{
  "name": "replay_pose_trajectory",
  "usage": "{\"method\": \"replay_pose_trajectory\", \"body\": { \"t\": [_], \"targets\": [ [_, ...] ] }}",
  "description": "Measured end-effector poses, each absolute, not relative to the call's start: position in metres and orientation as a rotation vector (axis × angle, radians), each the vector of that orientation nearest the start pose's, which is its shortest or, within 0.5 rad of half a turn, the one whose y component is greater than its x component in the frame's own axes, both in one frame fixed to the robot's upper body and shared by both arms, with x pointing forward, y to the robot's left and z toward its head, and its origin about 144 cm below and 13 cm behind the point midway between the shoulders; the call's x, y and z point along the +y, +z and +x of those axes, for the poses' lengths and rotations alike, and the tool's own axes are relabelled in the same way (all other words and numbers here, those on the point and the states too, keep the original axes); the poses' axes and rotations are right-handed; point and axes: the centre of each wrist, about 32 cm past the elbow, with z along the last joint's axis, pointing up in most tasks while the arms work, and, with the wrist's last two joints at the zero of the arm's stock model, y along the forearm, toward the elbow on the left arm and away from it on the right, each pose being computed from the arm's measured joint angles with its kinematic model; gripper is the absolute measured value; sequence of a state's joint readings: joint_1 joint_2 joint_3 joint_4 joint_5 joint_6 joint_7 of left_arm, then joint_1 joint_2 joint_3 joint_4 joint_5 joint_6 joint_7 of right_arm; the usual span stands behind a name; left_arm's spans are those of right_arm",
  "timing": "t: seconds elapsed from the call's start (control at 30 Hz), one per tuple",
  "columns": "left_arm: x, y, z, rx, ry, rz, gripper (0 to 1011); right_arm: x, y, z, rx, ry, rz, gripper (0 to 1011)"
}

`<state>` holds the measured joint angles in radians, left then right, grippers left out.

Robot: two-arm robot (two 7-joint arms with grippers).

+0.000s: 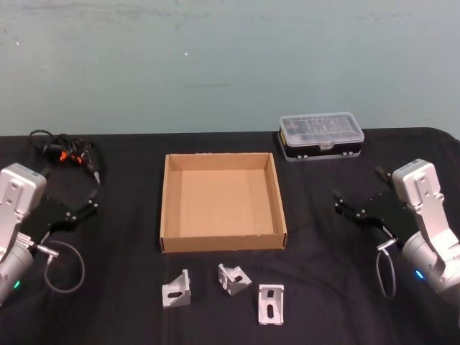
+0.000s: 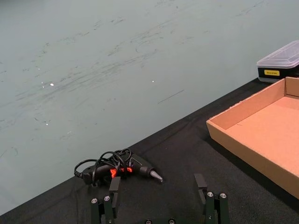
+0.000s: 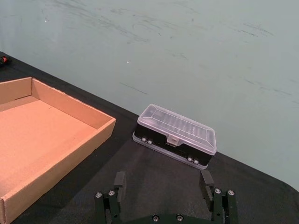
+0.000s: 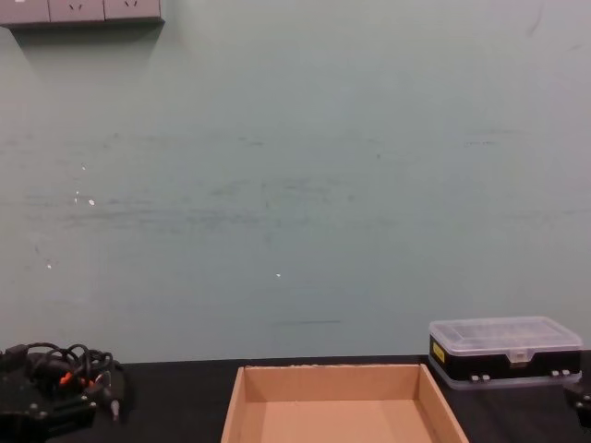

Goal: Use one hand to pick up the angle iron from the table and place it into the box.

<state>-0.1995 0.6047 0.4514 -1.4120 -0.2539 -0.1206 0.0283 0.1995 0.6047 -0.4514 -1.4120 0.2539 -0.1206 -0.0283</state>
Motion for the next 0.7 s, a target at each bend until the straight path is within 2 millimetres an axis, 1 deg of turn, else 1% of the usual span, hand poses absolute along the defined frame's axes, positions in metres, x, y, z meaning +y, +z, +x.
{"method": "replay_pose_trajectory", "body": {
  "t": [0.53, 0.7],
  "targets": [
    [0.3097, 1.1398, 0.4886, -0.285, 1.248, 0.304, 1000, -0.3096, 1.1399, 0.4887, -0.286, -1.245, -0.295, 1003],
    [0.3097, 1.1398, 0.4886, -0.285, 1.248, 0.304, 1000, -0.3093, 1.1444, 0.4880, -0.273, -1.187, -0.245, 1003]
  ]
}}
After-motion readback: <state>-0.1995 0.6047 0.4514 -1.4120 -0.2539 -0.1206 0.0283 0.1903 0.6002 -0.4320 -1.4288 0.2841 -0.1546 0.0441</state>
